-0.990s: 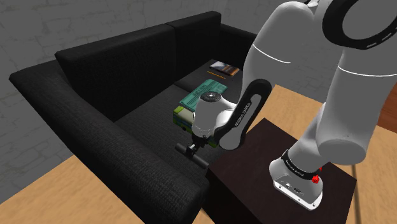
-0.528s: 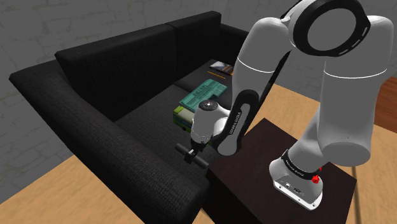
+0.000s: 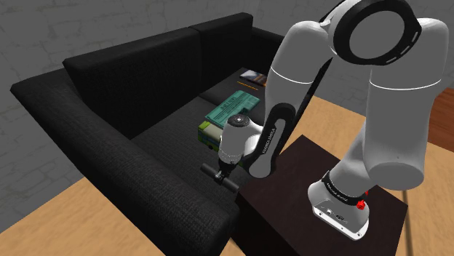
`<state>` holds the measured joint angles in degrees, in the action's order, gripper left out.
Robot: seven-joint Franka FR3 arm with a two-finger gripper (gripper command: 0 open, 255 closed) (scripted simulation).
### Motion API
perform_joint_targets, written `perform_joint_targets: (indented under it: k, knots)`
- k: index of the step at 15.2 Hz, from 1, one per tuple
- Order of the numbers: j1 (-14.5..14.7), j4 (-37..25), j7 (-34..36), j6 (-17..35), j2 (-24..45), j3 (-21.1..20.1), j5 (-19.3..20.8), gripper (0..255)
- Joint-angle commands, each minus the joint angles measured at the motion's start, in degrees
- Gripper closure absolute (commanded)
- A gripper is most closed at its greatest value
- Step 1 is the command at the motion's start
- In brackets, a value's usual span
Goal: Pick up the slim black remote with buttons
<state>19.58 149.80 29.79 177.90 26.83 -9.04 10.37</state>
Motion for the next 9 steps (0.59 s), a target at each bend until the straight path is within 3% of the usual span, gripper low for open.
perform_joint_targets:
  k: [1, 9]
  knots:
    - [0.19, -0.23, -0.01, 0.2, 0.47, -0.13, 0.05, 255]
    - [-4.01, 1.76, -1.14, -4.39, -5.84, -4.62, -1.43, 255]
